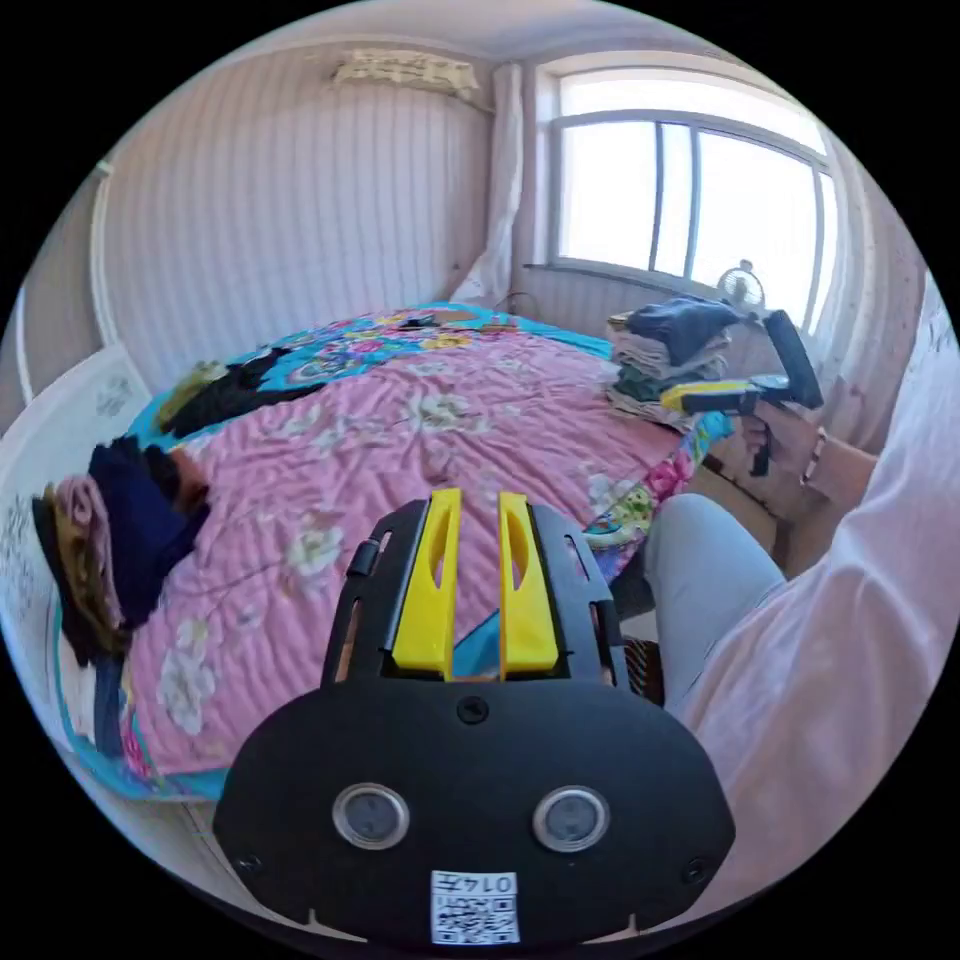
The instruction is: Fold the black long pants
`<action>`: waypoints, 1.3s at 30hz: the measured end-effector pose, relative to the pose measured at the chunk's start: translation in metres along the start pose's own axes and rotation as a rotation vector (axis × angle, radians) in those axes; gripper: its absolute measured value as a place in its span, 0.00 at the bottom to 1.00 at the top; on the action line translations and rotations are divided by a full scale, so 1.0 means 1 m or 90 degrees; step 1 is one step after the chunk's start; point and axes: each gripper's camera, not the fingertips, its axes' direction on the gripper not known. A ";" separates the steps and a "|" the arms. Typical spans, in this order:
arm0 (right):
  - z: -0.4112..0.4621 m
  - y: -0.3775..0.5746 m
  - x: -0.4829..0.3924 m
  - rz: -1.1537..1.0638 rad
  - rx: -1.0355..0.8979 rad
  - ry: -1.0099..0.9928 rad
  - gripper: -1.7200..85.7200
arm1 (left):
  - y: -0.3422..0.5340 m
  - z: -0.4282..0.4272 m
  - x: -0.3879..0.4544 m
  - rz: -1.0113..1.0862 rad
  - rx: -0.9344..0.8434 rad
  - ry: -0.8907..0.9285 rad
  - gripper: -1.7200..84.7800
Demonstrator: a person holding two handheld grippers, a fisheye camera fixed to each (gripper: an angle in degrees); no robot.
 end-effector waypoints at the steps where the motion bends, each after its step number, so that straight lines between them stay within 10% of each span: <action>1: 0.015 -0.008 -0.016 -0.023 -0.010 -0.036 0.12 | 0.008 -0.010 -0.016 -0.033 0.004 -0.015 0.10; 6: 0.124 -0.088 -0.158 -0.254 -0.082 -0.252 0.13 | 0.087 -0.098 -0.147 -0.250 0.030 -0.183 0.12; 21: 0.305 -0.274 -0.397 -0.548 -0.044 -0.218 0.12 | 0.114 -0.172 -0.422 -0.385 0.060 -0.367 0.11; 30: 0.421 -0.366 -0.457 -0.449 -0.064 -0.178 0.16 | 0.078 -0.132 -0.553 -0.399 0.022 -0.351 0.19; 39: 0.437 -0.381 -0.442 -0.427 -0.111 -0.249 0.02 | 0.063 -0.155 -0.572 -0.462 0.038 -0.371 0.05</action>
